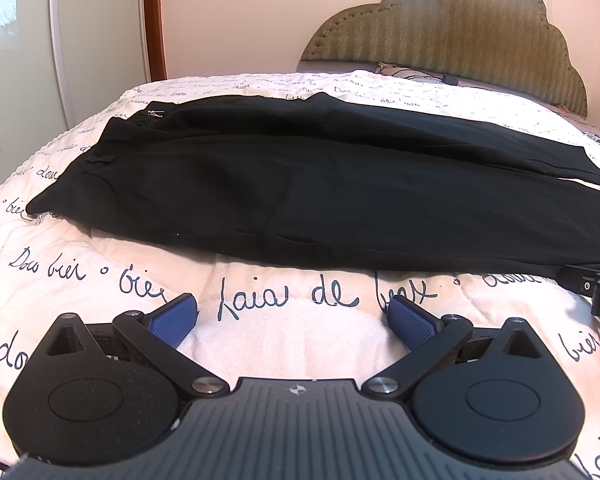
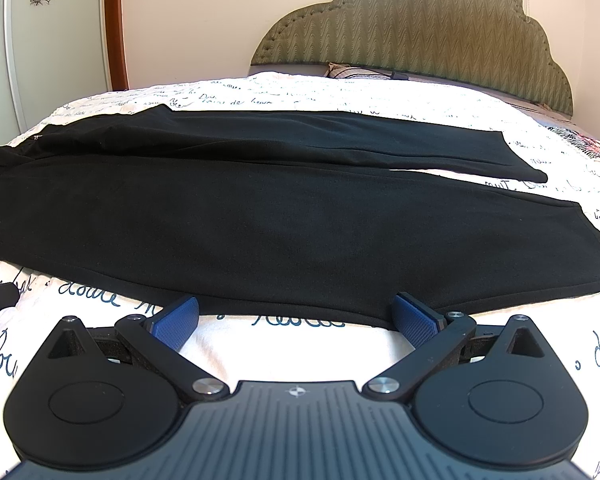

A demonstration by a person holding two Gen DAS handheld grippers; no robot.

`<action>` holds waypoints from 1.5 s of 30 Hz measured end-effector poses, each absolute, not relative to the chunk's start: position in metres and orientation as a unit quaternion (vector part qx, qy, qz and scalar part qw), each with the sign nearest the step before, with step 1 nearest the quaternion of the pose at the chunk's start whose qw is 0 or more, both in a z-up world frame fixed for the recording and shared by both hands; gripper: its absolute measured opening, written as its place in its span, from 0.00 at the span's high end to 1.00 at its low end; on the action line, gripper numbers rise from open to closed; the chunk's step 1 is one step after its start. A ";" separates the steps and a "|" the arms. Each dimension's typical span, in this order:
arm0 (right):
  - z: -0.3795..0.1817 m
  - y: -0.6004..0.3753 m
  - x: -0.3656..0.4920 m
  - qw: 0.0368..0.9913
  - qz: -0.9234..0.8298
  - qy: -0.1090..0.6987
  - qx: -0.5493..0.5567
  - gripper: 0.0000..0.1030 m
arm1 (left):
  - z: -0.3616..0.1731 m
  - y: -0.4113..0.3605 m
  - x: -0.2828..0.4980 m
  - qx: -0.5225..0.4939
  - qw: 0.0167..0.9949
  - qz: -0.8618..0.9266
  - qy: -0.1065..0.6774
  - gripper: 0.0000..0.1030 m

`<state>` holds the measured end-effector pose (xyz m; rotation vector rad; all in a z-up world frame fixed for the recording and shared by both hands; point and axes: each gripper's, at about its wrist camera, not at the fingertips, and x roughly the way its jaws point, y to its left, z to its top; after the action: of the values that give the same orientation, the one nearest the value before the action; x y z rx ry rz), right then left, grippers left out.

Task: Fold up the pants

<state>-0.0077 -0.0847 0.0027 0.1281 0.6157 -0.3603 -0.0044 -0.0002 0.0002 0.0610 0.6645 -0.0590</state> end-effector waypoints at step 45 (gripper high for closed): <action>0.002 -0.085 -0.007 0.935 -0.176 0.301 0.062 0.00 | 0.003 0.003 -0.006 0.036 0.939 -0.042 0.340 0.00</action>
<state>-0.0069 -0.0852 0.0025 0.1265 0.6153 -0.3606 -0.0057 0.0032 0.0034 0.0729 0.6946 -0.0852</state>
